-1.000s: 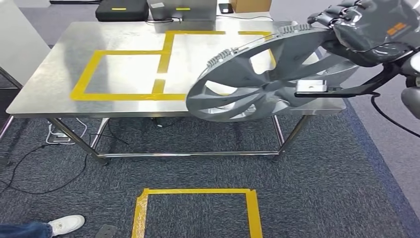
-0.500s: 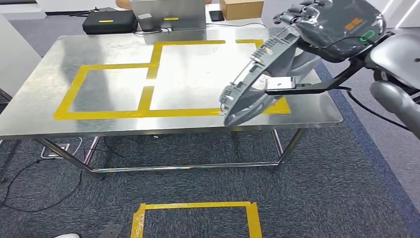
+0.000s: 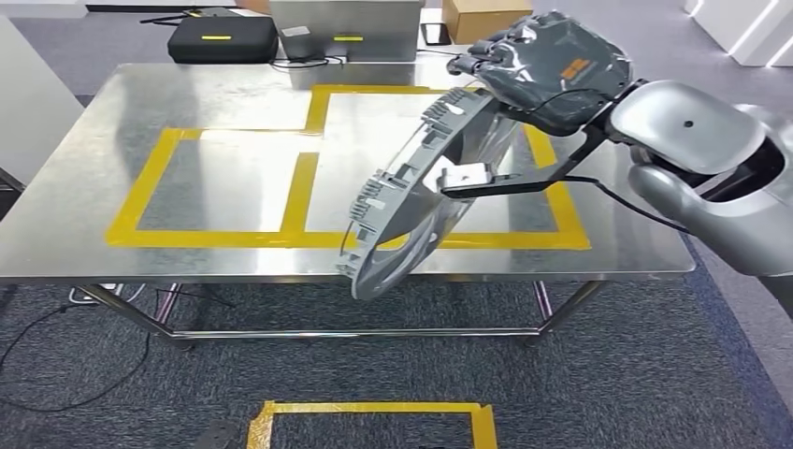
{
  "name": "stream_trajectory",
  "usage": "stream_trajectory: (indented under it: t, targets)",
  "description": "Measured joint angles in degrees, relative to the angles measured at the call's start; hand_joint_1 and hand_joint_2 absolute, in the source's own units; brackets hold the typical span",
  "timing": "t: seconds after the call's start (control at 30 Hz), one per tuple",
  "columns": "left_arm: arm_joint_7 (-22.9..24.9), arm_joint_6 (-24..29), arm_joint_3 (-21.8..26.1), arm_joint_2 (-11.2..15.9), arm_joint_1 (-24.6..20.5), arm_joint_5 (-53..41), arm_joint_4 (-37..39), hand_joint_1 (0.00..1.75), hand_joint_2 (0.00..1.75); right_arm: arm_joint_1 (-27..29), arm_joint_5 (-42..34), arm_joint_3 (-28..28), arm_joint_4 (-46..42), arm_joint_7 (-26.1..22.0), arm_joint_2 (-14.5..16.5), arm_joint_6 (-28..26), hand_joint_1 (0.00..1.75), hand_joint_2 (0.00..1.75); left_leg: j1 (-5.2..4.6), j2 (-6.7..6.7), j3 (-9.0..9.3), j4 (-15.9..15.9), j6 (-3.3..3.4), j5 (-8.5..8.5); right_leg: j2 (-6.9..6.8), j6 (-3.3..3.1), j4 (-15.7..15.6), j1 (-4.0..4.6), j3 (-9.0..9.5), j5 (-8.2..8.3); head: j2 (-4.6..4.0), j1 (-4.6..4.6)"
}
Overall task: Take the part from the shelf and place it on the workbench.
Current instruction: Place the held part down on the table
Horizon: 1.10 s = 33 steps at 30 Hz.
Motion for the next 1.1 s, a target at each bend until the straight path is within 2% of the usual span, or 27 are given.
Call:
stream_trajectory:
  t: [0.03,0.07,0.1,0.13,0.17,0.23,0.3,0.37,0.4,0.43,0.47,0.5,0.53,0.57,0.6,0.63,0.7,0.77,0.8,0.87,0.9,0.93,0.97,1.03,1.07,1.1]
  targets:
    - [0.02,-0.03,-0.04,-0.09,-0.05,-0.09,0.01,0.00,1.75,0.02,0.01,0.35,0.47,0.03,0.36,0.04,1.75,1.75,-0.15,-0.04,0.93,0.12,-0.11,-0.81,0.00,-0.39,-3.68,0.20,0.53,3.74,0.00,-0.04]
    - [0.03,-0.05,-0.08,-0.19,-0.12,-0.15,0.02,0.00,1.75,0.03,0.03,0.74,0.98,0.10,0.78,0.16,1.75,1.75,-0.25,-0.09,1.54,0.12,-0.33,-1.54,-0.01,-0.75,-6.36,0.40,1.25,6.45,0.00,0.00]
    - [0.07,-0.09,-0.10,-0.28,-0.17,-0.20,0.03,0.00,1.75,0.04,0.05,1.13,1.43,0.14,1.23,0.31,1.75,1.75,-0.30,-0.12,2.04,0.12,-0.61,-2.15,-0.01,-1.10,-7.93,0.59,1.70,8.42,0.01,0.00]
    - [0.10,-0.13,-0.13,-0.38,-0.25,-0.25,0.04,0.00,1.75,0.05,0.08,1.49,1.81,0.17,1.67,0.46,1.75,1.75,-0.34,-0.13,2.41,0.26,-0.91,-2.49,0.03,-1.36,-8.38,0.72,2.04,8.72,0.01,0.02]
    - [0.13,-0.14,-0.14,-0.41,-0.31,-0.30,0.03,0.00,1.75,0.02,0.09,1.74,2.07,0.22,2.14,0.59,1.75,1.75,-0.38,-0.14,2.57,0.44,-1.19,-2.62,0.06,-1.59,-8.38,0.65,2.60,8.31,0.02,0.07]
    - [0.14,-0.14,-0.16,-0.47,-0.45,-0.45,0.02,0.00,1.75,-0.04,0.11,2.03,2.49,0.26,2.98,0.72,1.75,1.75,-0.42,0.03,1.72,3.07,-1.69,-2.29,0.04,-2.03,-8.72,0.34,3.71,7.89,0.02,-0.05]
    - [0.18,-0.15,-0.18,-0.52,-0.61,-0.61,0.01,0.00,1.75,-0.13,0.12,2.43,3.09,0.30,3.92,0.87,1.75,1.75,-0.14,0.25,-1.89,9.17,-2.44,-2.79,-0.05,-2.28,-9.01,0.06,5.10,7.04,0.01,-0.22]
    - [0.30,-0.16,-0.18,-0.60,-0.69,-0.67,0.01,0.00,1.75,-0.06,0.10,3.22,4.02,0.32,4.86,1.07,1.75,1.75,0.35,0.38,-6.55,15.21,-3.16,-5.86,-0.06,-2.38,-9.05,-0.02,6.37,5.97,0.01,-0.31]
    - [0.36,-0.16,-0.18,-0.63,-0.68,-0.68,0.01,0.00,1.75,0.02,0.09,3.62,4.56,0.33,5.28,1.17,1.75,1.75,0.54,0.40,-8.22,16.45,-3.41,-7.32,-0.04,-2.39,-9.05,-0.06,7.05,5.42,0.01,-0.30]
    - [0.41,-0.15,-0.18,-0.67,-0.66,-0.70,0.02,0.00,1.75,0.08,0.08,3.97,5.10,0.36,5.67,1.25,1.75,1.75,0.70,0.42,-9.20,16.09,-3.60,-7.74,-0.01,-2.36,-9.04,-0.12,7.76,4.87,0.01,-0.30]
    - [0.45,-0.14,-0.18,-0.70,-0.64,-0.72,0.02,0.00,1.75,0.10,0.06,4.24,5.59,0.38,6.02,1.32,1.75,1.75,0.82,0.44,-9.41,14.02,-3.74,-6.45,0.02,-2.28,-9.04,-0.21,8.48,4.30,0.01,-0.29]
    - [0.48,-0.13,-0.18,-0.71,-0.61,-0.74,0.02,0.00,1.75,0.10,0.05,4.48,6.11,0.44,6.41,1.40,1.75,1.75,0.92,0.49,-9.09,10.56,-3.81,-3.41,0.04,-2.12,-9.04,-0.31,9.17,3.71,0.01,-0.29]
    - [0.51,-0.14,-0.18,-0.83,-0.54,-0.78,0.03,0.00,1.75,0.13,0.02,4.71,6.68,0.52,6.80,1.48,1.75,1.75,0.96,0.58,-8.70,6.76,-3.78,0.39,0.09,-1.88,-8.96,-0.36,9.79,3.14,0.02,-0.34]
    - [0.56,-0.20,-0.18,-0.93,-0.52,-0.84,0.04,0.00,1.75,0.18,-0.02,4.93,7.26,0.63,7.25,1.56,1.75,1.75,0.93,0.67,-8.31,3.70,-3.58,3.42,0.21,-1.57,-8.98,-0.36,10.16,2.65,0.02,-0.39]
    - [0.64,-0.25,-0.19,-1.07,-0.50,-0.94,0.05,0.00,1.75,0.26,-0.05,5.15,7.86,0.79,7.74,1.62,1.75,1.75,0.84,0.71,-8.09,1.78,-3.29,5.57,0.31,-1.22,-9.03,-0.34,10.33,2.27,0.02,-0.41]
    - [0.78,-0.30,-0.20,-1.21,-0.50,-1.04,0.06,0.00,1.75,0.34,-0.09,5.30,8.36,0.96,8.16,1.64,1.75,1.75,0.70,0.71,-8.07,1.19,-2.95,6.28,0.41,-0.86,-9.12,-0.33,10.41,2.01,0.02,-0.42]
    - [1.08,-0.32,-0.26,-1.34,-0.61,-1.26,0.05,0.00,1.75,0.47,-0.10,5.54,9.18,1.33,9.04,1.57,1.75,1.75,0.64,0.60,-7.69,1.15,-2.29,6.07,0.43,-0.05,-9.47,-0.45,10.53,1.42,0.01,-0.32]
    - [1.20,-0.32,-0.45,-1.48,-0.78,-1.44,0.04,0.00,1.75,0.66,-0.02,5.79,10.08,1.63,9.64,1.37,1.75,1.75,0.82,0.55,-7.15,0.86,-1.64,5.70,0.27,0.48,-7.40,-0.51,9.55,-0.15,0.01,-0.17]
    - [1.23,-0.33,-0.60,-1.59,-0.90,-1.54,0.04,0.00,1.75,0.90,0.08,5.97,10.63,1.81,9.87,1.12,1.75,1.75,0.90,0.54,-6.95,0.74,-1.37,5.54,0.19,0.58,-4.45,-0.49,7.91,-1.49,0.02,-0.08]
    - [1.39,-0.43,-0.88,-1.77,-1.04,-1.71,0.04,0.00,1.75,1.78,0.33,6.36,11.99,2.33,10.26,0.36,1.75,1.75,0.81,0.51,-6.79,0.73,-0.92,5.20,0.16,0.61,3.81,-0.38,3.03,-4.14,0.01,0.05]
    - [1.57,-0.48,-0.98,-1.84,-1.02,-1.78,0.04,0.00,1.75,2.42,0.47,6.49,12.79,2.57,10.43,-0.18,1.75,1.75,0.74,0.45,-6.62,0.73,-0.80,5.03,0.16,0.58,6.79,-0.33,0.89,-4.44,0.01,0.05]
    - [1.73,-0.53,-1.06,-1.87,-0.95,-1.83,0.04,0.00,1.75,3.04,0.66,6.57,13.61,2.75,10.58,-0.68,1.75,1.75,0.64,0.35,-6.35,0.73,-0.71,4.83,0.15,0.46,7.68,-0.27,-0.25,-3.59,0.01,0.07]
    - [1.88,-0.56,-1.12,-1.90,-0.88,-1.87,0.04,0.00,1.75,3.56,0.84,6.64,14.42,2.85,10.74,-1.16,1.75,1.75,0.53,0.20,-5.97,0.73,-0.67,4.61,0.15,0.21,6.15,-0.18,-0.13,-1.61,0.01,0.07]
    - [1.99,-0.66,-1.17,-2.03,-0.83,-1.98,0.04,0.00,1.75,4.38,1.14,6.75,16.06,2.84,10.99,-1.91,1.75,1.75,0.30,-0.17,-5.11,0.72,-0.68,4.17,0.02,-0.80,-1.66,0.16,2.94,3.23,0.02,0.05]
    - [2.00,-0.72,-1.19,-2.13,-0.86,-2.03,0.04,0.00,1.75,4.75,1.17,6.80,16.85,2.79,11.11,-2.13,1.75,1.75,0.16,-0.39,-4.85,0.76,-0.81,3.99,-0.12,-1.37,-5.34,0.37,4.73,4.64,0.02,0.03]
    - [2.00,-0.78,-1.19,-2.23,-0.87,-2.07,0.04,0.00,1.75,5.18,1.17,6.84,17.61,2.75,11.24,-2.26,1.75,1.75,0.11,-0.54,-4.73,0.74,-1.04,3.90,-0.23,-1.79,-7.71,0.58,5.97,5.24,0.02,0.01]
